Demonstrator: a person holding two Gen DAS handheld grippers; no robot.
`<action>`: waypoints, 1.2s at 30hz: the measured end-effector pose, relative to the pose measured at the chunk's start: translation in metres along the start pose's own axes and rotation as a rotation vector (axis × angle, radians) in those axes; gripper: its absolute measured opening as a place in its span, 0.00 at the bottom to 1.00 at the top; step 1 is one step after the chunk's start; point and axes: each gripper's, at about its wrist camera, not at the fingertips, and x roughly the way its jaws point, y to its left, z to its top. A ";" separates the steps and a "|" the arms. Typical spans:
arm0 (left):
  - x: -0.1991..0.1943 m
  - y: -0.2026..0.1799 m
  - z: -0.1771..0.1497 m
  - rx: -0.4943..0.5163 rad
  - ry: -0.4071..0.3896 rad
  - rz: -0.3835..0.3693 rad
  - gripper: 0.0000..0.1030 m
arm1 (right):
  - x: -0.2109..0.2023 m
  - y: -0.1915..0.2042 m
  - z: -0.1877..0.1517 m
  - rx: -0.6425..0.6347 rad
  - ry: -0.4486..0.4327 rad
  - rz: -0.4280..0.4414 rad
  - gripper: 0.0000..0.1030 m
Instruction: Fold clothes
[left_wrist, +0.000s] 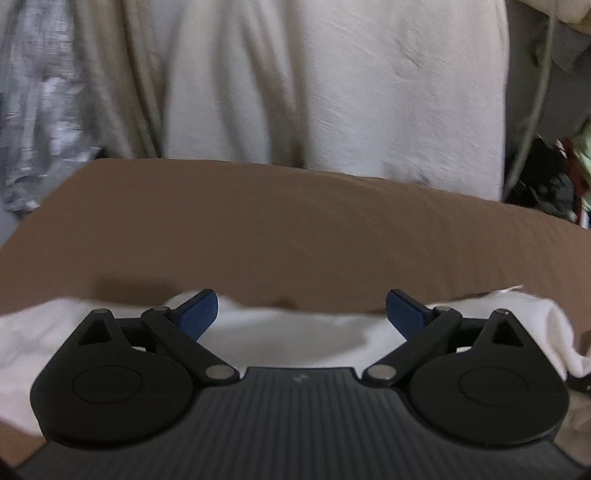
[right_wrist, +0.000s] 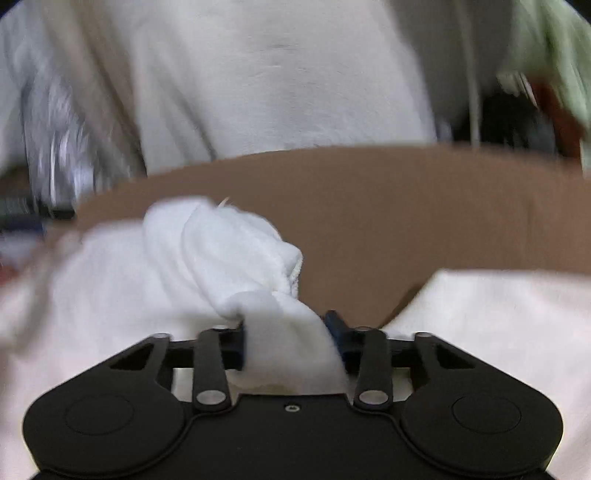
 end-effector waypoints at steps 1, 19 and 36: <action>0.009 -0.006 0.006 0.019 0.035 -0.024 0.96 | -0.002 0.002 -0.001 -0.010 -0.010 0.011 0.32; -0.014 -0.007 -0.063 -0.027 0.185 -0.221 0.07 | -0.047 0.034 -0.003 -0.248 -0.047 0.338 0.32; -0.055 0.000 -0.129 -0.035 0.174 -0.191 0.16 | -0.029 0.061 0.002 -0.020 -0.092 0.194 0.96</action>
